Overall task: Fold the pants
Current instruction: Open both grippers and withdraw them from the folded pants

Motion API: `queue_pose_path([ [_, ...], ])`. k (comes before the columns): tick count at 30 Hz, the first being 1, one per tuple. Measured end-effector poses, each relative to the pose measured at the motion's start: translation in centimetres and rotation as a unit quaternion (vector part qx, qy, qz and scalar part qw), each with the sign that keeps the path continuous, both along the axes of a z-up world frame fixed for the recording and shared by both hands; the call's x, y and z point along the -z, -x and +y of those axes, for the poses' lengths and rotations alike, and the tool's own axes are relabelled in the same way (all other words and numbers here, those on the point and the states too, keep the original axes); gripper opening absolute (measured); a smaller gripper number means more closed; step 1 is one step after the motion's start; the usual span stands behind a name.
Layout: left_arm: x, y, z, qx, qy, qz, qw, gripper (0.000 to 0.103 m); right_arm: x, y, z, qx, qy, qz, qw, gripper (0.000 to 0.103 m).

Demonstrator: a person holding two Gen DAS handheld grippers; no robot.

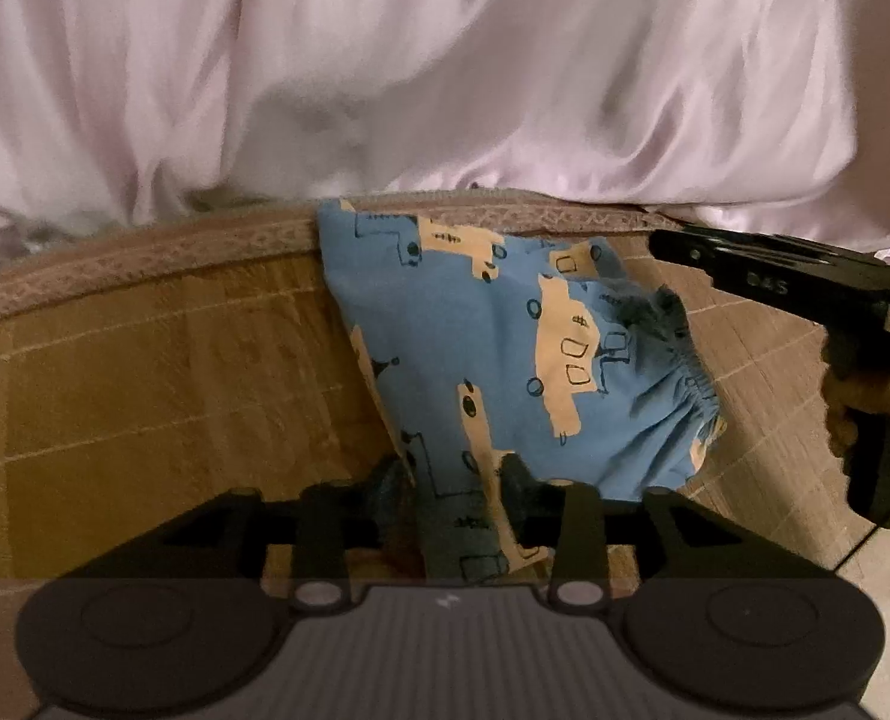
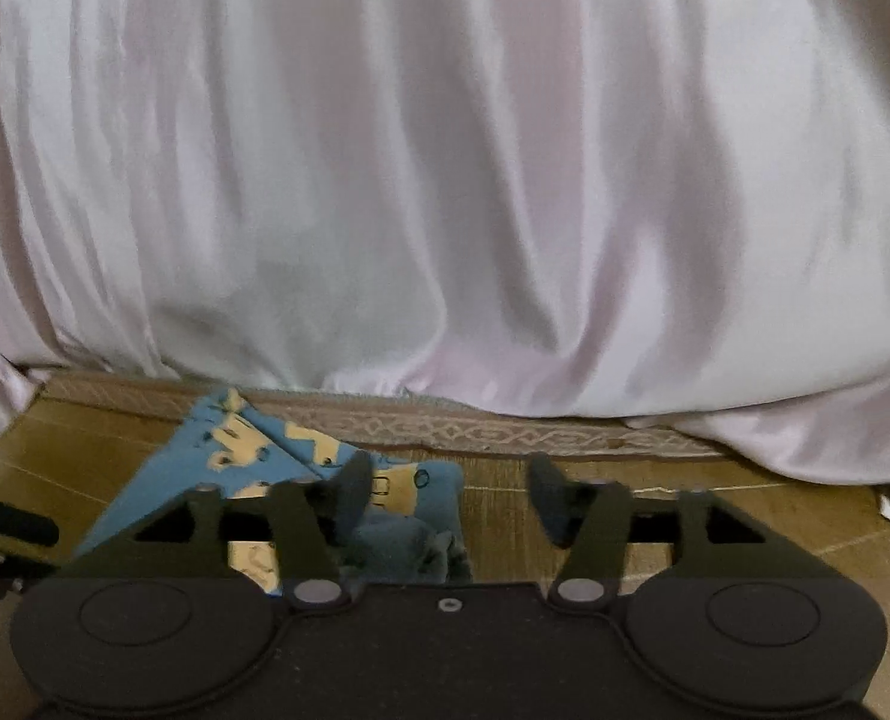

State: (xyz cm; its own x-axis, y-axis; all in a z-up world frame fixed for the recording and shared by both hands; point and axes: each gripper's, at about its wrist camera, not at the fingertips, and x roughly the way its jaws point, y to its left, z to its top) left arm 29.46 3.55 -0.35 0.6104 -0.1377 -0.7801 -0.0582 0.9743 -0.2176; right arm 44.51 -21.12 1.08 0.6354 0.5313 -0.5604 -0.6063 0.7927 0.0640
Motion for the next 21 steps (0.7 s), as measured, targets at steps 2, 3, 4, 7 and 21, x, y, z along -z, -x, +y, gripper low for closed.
queue_pose_path([
  [2, -0.7, 0.8, 0.0, -0.007, -0.005, -0.01, 0.9999, 0.064, -1.0, 2.1, -1.3, 0.014, -0.012, -0.01, 1.0, 0.083],
  [3, -1.1, 1.2, -0.1, -0.013, -0.006, -0.016, 0.9998, 0.07, -1.4, 3.4, -2.1, 0.022, -0.022, -0.014, 0.999, 0.086],
  [4, -1.6, 1.8, -0.1, -0.018, -0.007, -0.025, 0.9995, 0.072, -1.8, 4.6, -2.7, 0.03, -0.029, -0.017, 0.999, 0.092],
  [7, -3.0, 3.9, -0.4, -0.029, -0.015, -0.053, 0.9981, 0.09, -2.6, 8.6, -4.9, 0.053, -0.055, -0.028, 0.997, 0.102],
  [21, -2.6, 15.3, -4.1, -0.052, -0.07, -0.134, 0.9871, 0.103, -1.3, 23.4, -11.3, 0.151, -0.083, -0.011, 0.985, 0.102],
])
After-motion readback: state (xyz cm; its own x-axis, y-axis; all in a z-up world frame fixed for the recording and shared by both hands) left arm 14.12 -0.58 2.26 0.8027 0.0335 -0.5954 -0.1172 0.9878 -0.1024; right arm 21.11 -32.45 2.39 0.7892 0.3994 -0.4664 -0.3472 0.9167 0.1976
